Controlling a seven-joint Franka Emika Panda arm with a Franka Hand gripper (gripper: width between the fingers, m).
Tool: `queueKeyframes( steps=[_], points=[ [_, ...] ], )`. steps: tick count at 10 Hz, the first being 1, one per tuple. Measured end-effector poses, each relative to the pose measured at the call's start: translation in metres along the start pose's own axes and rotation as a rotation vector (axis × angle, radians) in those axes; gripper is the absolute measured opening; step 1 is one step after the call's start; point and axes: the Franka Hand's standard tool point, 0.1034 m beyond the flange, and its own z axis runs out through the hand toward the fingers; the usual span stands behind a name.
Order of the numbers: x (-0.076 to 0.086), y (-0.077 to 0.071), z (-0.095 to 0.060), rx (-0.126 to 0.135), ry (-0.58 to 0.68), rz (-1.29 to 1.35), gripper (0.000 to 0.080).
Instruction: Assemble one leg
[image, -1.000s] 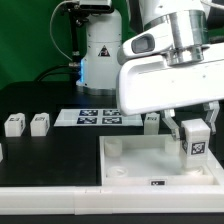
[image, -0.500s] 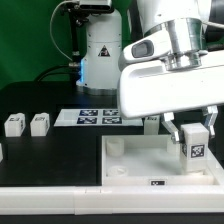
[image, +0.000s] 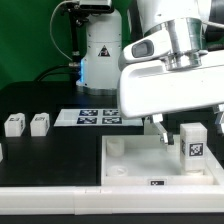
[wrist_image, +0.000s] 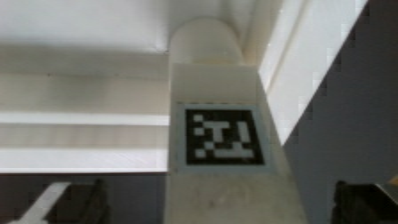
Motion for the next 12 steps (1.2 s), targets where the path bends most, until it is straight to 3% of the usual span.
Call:
queueKeyframes(
  steps=[3, 6, 7, 8, 12],
  points=[
    [0.010, -0.001, -0.029, 0.006, -0.038, -0.010, 0.0648],
    [0.004, 0.004, -0.023, 0.011, -0.108, 0.003, 0.0649],
    [0.005, 0.014, -0.021, 0.003, -0.103, -0.001, 0.0649],
    [-0.004, 0.019, -0.017, 0.010, -0.172, 0.021, 0.0649],
    [-0.001, 0.005, -0.019, 0.097, -0.569, 0.067, 0.0649]
  ],
)
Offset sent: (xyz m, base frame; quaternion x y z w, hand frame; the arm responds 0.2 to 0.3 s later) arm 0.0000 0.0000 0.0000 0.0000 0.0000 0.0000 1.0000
